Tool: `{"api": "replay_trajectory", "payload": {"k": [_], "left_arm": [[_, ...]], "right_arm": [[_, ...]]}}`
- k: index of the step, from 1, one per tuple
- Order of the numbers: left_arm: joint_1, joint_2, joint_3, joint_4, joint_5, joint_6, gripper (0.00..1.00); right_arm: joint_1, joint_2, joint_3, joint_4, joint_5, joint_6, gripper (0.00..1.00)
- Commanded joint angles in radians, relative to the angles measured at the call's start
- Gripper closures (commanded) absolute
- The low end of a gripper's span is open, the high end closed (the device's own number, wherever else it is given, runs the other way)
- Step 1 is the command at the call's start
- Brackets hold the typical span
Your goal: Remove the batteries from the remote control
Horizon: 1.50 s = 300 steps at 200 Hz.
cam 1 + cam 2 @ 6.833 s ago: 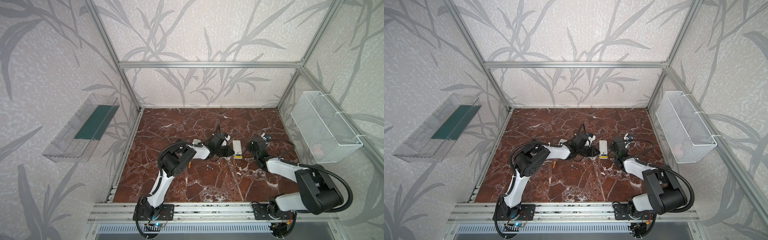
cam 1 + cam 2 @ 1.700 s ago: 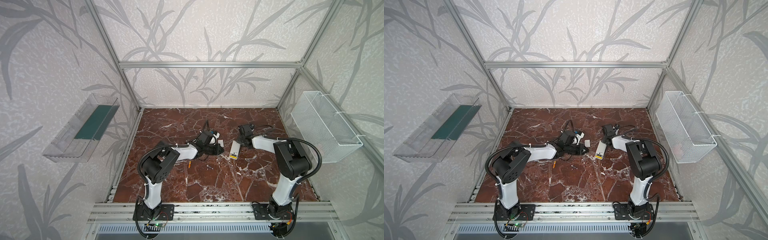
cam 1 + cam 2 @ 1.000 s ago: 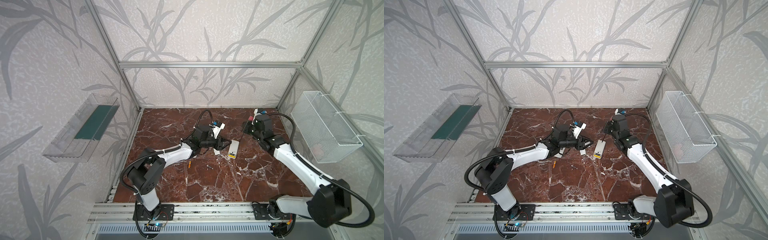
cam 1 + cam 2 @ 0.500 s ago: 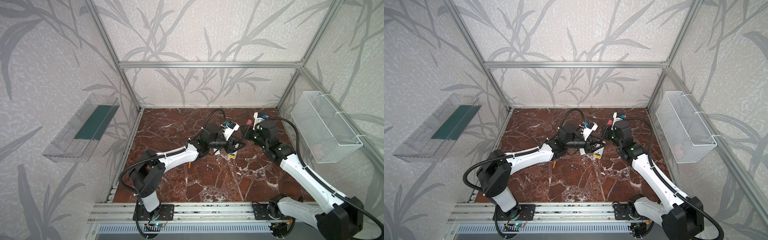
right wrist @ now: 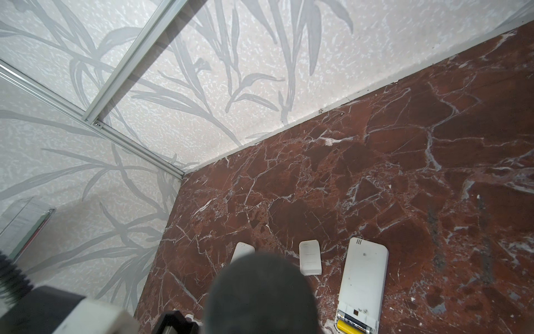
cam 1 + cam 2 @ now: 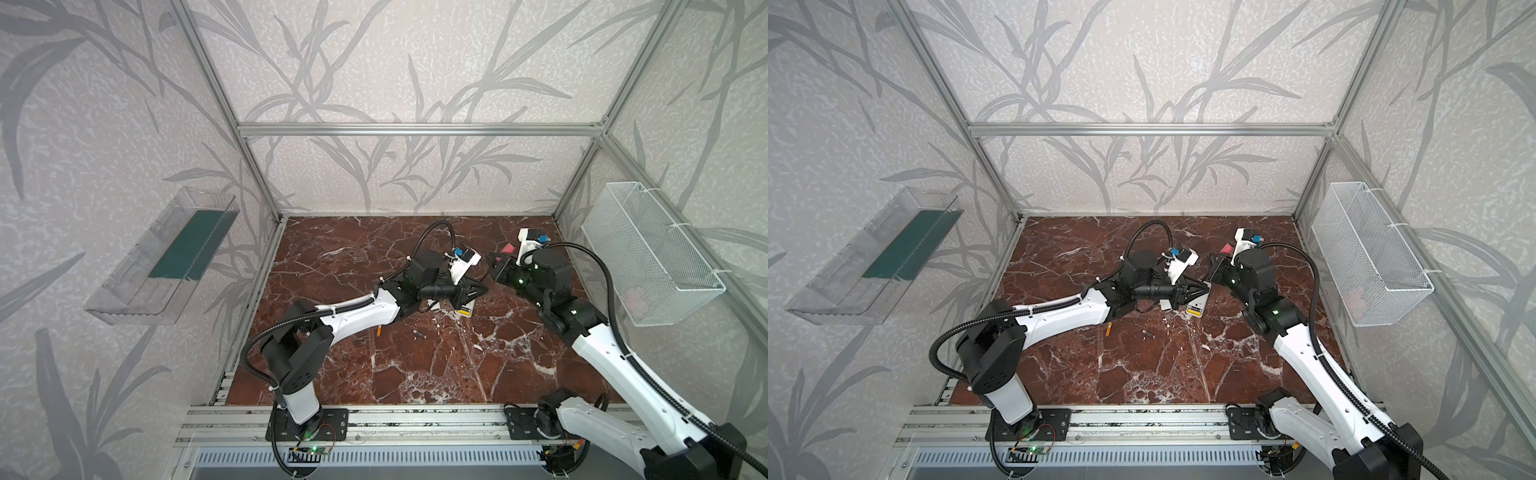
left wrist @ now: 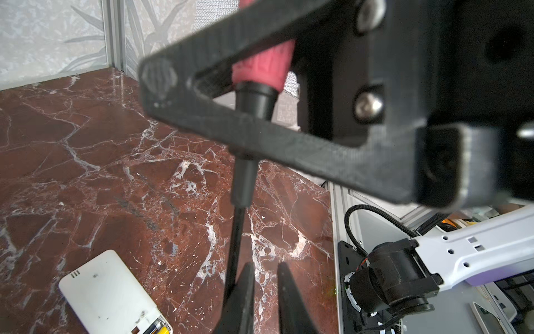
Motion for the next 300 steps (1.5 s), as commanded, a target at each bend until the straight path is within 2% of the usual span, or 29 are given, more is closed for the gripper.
{"api": "replay_trajectory", "payload": {"k": [1, 49, 88, 161, 176, 213, 234, 253, 282, 300], "left_arm": [[0.004, -0.051, -0.048, 0.038, -0.045, 0.031, 0.77], [-0.002, -0.113, -0.096, 0.039, -0.109, 0.107, 0.61], [-0.018, -0.116, -0.094, 0.017, -0.172, 0.145, 0.55], [-0.072, -0.053, -0.043, 0.006, -0.110, 0.159, 0.50], [-0.077, -0.040, -0.037, 0.005, -0.109, 0.158, 0.59], [-0.076, -0.053, -0.035, -0.034, -0.142, 0.205, 1.00], [-0.067, -0.075, -0.054, -0.041, -0.130, 0.251, 1.00], [-0.051, -0.086, -0.064, -0.045, -0.091, 0.273, 1.00], [-0.037, -0.097, -0.081, -0.039, -0.045, 0.292, 1.00], [-0.033, -0.104, -0.088, -0.027, -0.025, 0.294, 1.00]], "right_arm": [[0.005, -0.037, 0.010, -0.039, 0.009, -0.019, 1.00], [0.005, -0.050, 0.007, -0.058, 0.015, -0.009, 1.00], [0.005, -0.048, 0.010, -0.065, -0.003, -0.001, 1.00], [0.005, -0.056, 0.007, -0.062, -0.011, 0.019, 1.00], [0.005, -0.052, 0.008, -0.049, -0.026, 0.030, 1.00], [0.003, -0.054, 0.022, -0.056, -0.060, 0.034, 0.99], [-0.013, -0.065, 0.043, -0.074, -0.096, 0.032, 0.79], [-0.074, -0.065, 0.080, -0.111, -0.203, 0.041, 0.61], [-0.187, -0.044, 0.117, -0.125, -0.441, 0.062, 0.48], [-0.207, -0.041, 0.123, -0.133, -0.491, 0.058, 0.45]]}}
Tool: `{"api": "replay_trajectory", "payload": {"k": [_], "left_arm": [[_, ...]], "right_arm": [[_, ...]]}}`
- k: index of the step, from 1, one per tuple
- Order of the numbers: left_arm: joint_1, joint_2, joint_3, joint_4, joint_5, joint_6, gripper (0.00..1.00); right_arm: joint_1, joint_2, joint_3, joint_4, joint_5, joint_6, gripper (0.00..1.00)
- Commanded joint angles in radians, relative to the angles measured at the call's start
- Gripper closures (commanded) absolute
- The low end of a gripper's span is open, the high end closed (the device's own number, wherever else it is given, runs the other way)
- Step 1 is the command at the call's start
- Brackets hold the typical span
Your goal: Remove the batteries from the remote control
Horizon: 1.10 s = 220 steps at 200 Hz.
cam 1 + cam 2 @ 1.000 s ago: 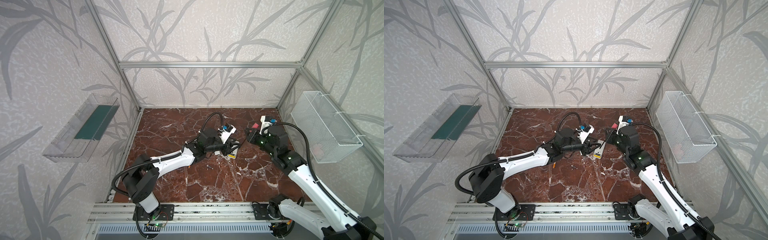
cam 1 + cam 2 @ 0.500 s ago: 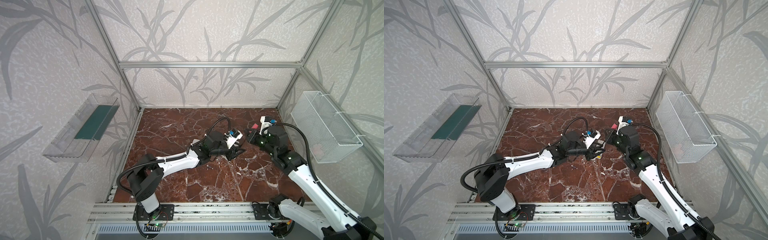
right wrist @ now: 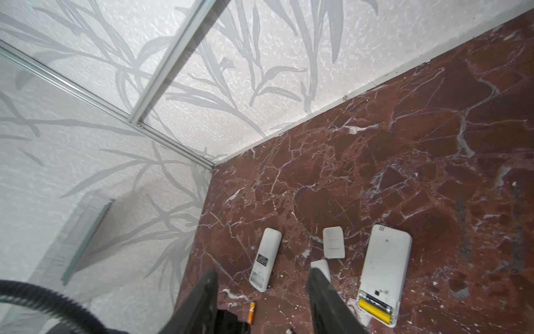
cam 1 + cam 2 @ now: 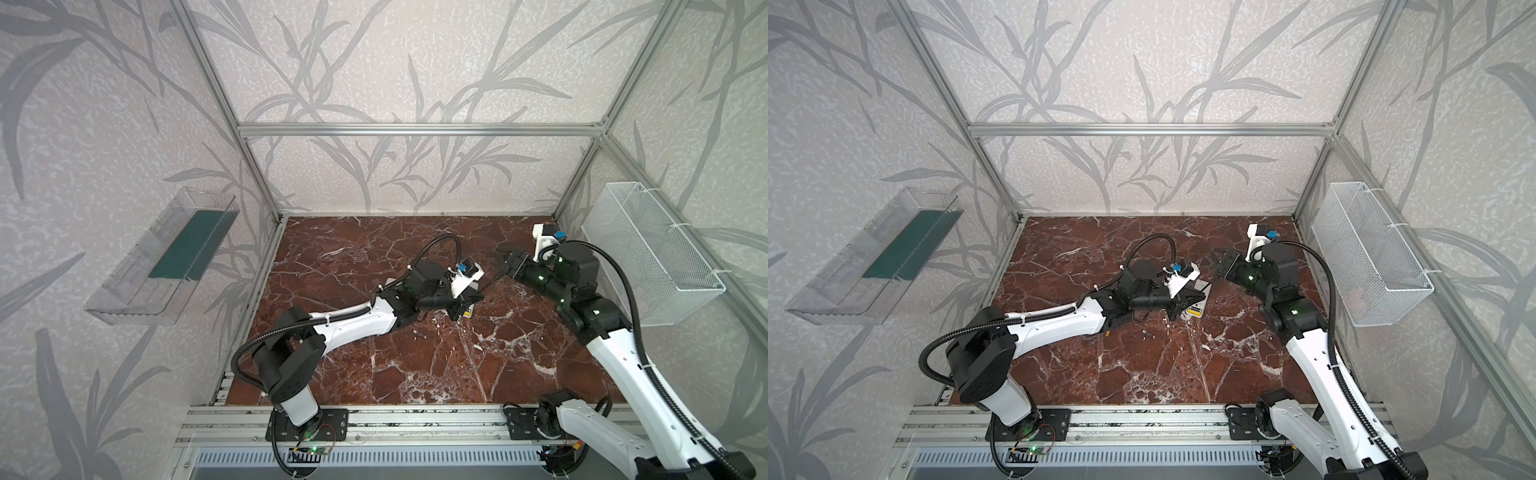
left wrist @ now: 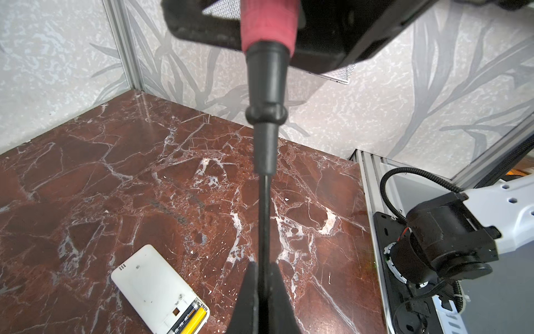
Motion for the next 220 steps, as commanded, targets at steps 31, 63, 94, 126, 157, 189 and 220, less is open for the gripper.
{"api": "replay_trajectory", "payload": {"k": [31, 63, 94, 126, 157, 189, 220], "left_arm": [[0.014, -0.042, -0.016, 0.015, 0.063, 0.040, 1.00], [0.019, -0.045, -0.009, 0.009, 0.054, 0.032, 1.00], [0.025, -0.039, -0.001, 0.008, 0.060, 0.032, 1.00], [0.028, -0.032, 0.008, 0.003, 0.068, 0.030, 1.00], [0.028, -0.033, 0.008, 0.002, 0.067, 0.025, 1.00], [0.030, -0.044, 0.004, -0.006, 0.063, 0.013, 0.94], [0.036, -0.085, -0.028, -0.026, 0.038, -0.018, 0.59]], "right_arm": [[-0.024, 0.011, 0.023, -0.019, -0.220, 0.002, 0.44], [-0.021, 0.010, -0.004, -0.013, -0.245, 0.008, 0.48], [-0.017, 0.010, -0.022, -0.013, -0.244, 0.003, 0.53], [-0.001, 0.023, -0.016, -0.043, -0.225, -0.035, 0.53], [0.025, 0.040, -0.022, -0.054, -0.201, -0.064, 0.69], [0.061, 0.018, -0.027, -0.078, -0.134, -0.086, 1.00], [0.121, -0.075, -0.037, -0.115, 0.036, -0.150, 1.00]]}}
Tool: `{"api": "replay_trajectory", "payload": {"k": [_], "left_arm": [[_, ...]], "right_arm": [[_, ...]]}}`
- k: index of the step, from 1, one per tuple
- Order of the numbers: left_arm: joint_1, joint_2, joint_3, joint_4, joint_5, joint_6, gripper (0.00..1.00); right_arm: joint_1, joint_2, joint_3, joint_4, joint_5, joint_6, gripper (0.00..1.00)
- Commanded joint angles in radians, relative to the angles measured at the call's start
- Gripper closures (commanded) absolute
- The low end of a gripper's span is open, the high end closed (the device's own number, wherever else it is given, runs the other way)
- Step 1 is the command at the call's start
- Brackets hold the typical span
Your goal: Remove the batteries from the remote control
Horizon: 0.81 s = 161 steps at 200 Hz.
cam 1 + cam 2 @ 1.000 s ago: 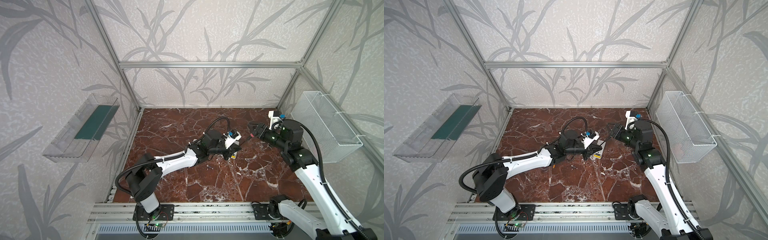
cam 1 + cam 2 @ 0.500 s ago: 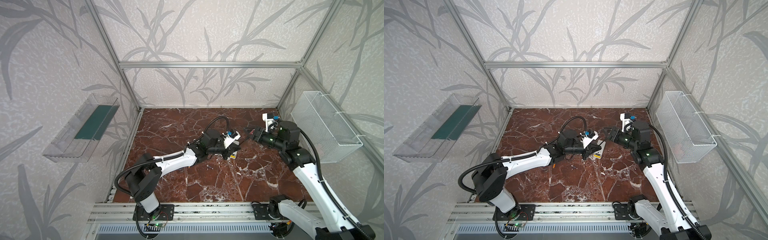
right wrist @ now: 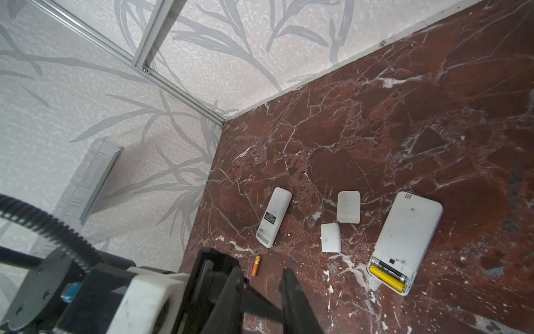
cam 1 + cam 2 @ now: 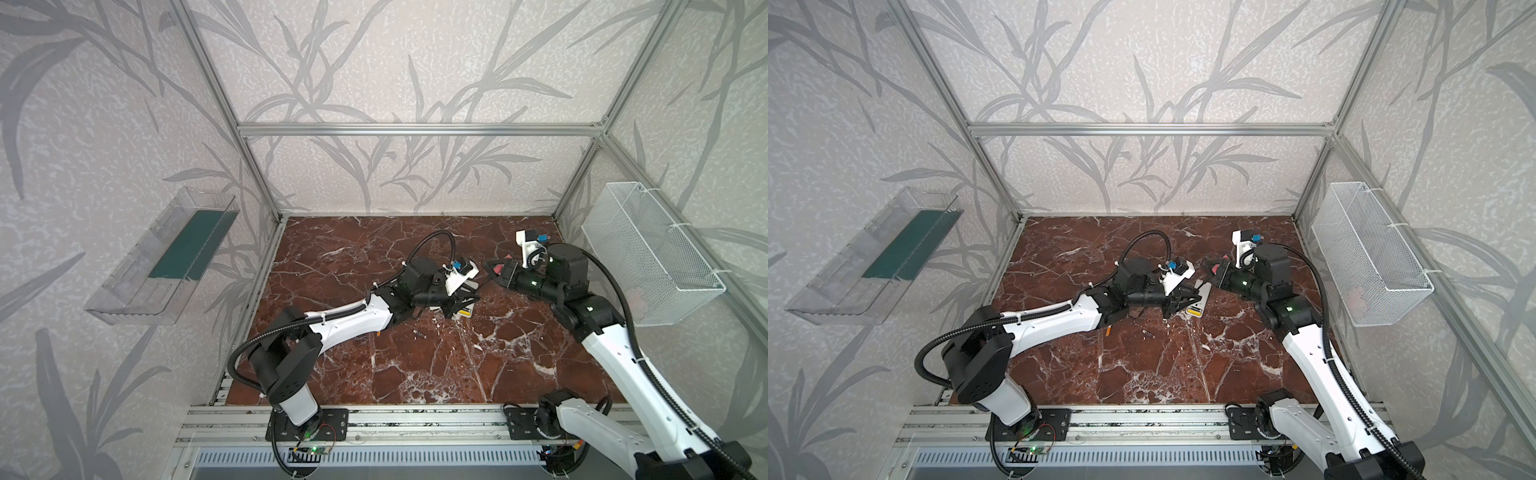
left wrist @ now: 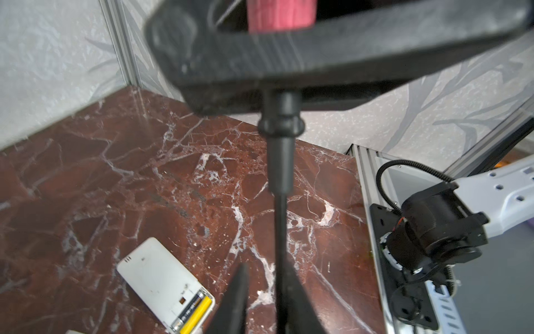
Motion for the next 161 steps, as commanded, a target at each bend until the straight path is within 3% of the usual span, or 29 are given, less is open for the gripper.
{"api": "replay_trajectory", "payload": {"k": [1, 27, 89, 121, 161], "left_arm": [[0.006, -0.069, -0.021, 0.001, -0.013, -0.013, 0.58], [0.010, -0.129, -0.085, -0.009, -0.049, -0.052, 0.47], [0.010, -0.209, -0.163, -0.210, -0.221, -0.183, 0.47], [0.008, -0.147, -0.104, -0.362, -0.262, -0.260, 0.51], [0.004, -0.054, -0.095, -0.316, -0.312, -0.258, 0.56]], "right_arm": [[0.051, -0.085, -0.006, -0.045, 0.126, -0.064, 1.00], [0.146, -0.155, -0.029, -0.102, 0.347, -0.111, 1.00], [0.302, -0.242, -0.190, -0.092, 0.753, -0.174, 1.00], [0.306, -0.225, -0.273, -0.046, 0.873, -0.178, 1.00], [0.304, -0.097, -0.316, 0.089, 0.930, -0.180, 1.00]]}}
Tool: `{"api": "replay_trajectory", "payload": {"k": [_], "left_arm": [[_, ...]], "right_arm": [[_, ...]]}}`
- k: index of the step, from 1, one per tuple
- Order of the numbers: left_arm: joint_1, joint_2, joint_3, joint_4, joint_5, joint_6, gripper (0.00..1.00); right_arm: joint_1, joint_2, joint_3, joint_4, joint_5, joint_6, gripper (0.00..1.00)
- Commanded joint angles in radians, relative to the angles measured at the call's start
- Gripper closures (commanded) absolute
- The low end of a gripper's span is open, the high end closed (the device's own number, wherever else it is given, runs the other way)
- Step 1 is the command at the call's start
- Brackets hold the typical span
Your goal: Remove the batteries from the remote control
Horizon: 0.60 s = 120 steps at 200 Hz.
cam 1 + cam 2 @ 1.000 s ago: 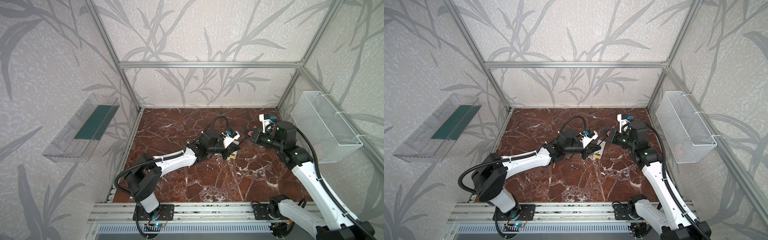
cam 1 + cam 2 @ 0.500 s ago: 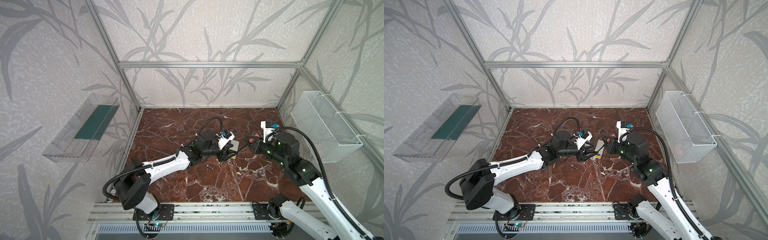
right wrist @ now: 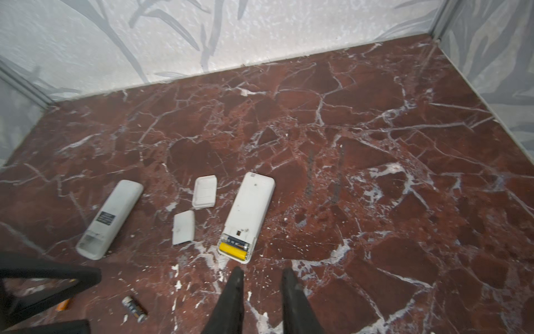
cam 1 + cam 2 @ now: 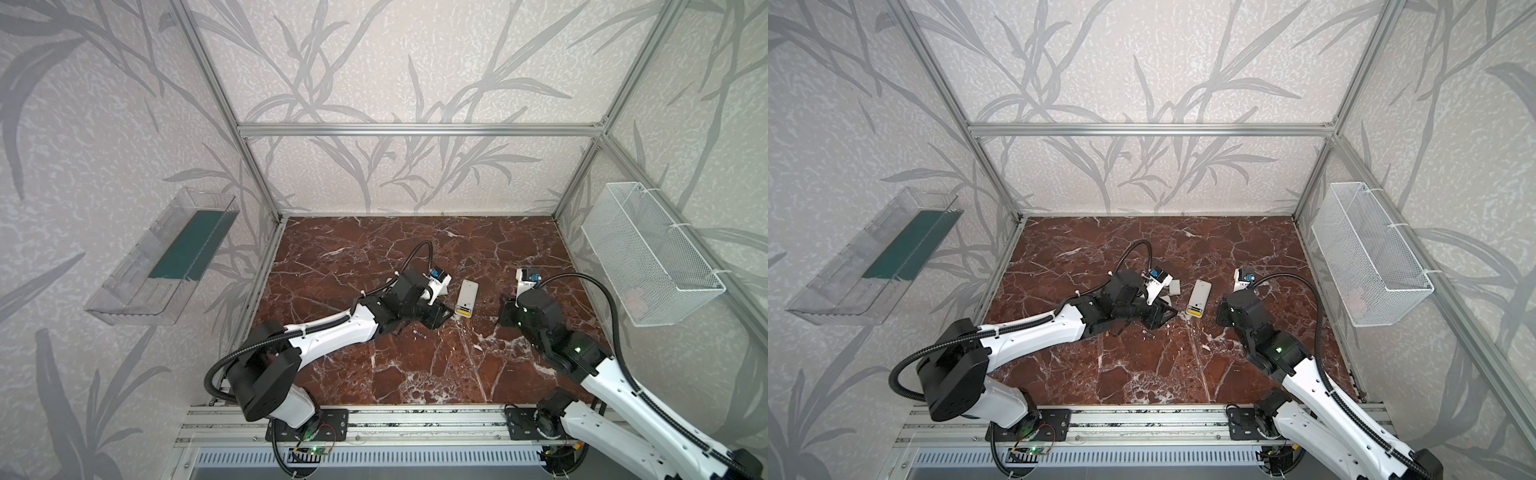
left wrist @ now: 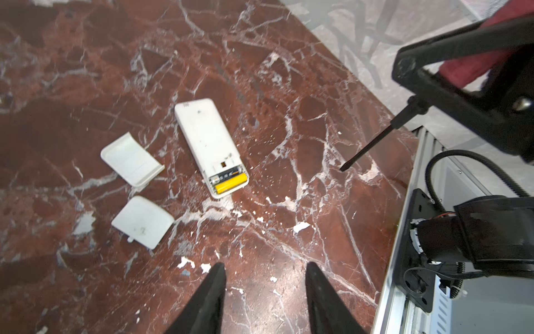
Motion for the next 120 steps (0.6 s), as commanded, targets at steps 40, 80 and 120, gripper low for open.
{"api": "replay_trajectory", "payload": {"k": [40, 80, 120], "left_arm": [[-0.001, 0.168, 0.166, -0.121, -0.064, 0.041, 0.57], [0.002, 0.241, 0.215, -0.109, -0.067, 0.031, 0.57], [0.019, 0.301, 0.265, -0.115, -0.043, -0.008, 0.61]], "right_arm": [[-0.004, 0.167, -0.080, 0.306, 0.163, 0.030, 1.00], [-0.035, 0.269, -0.060, 0.341, 0.184, 0.052, 1.00], [-0.082, 0.350, -0.046, 0.391, 0.119, 0.040, 1.00]]}}
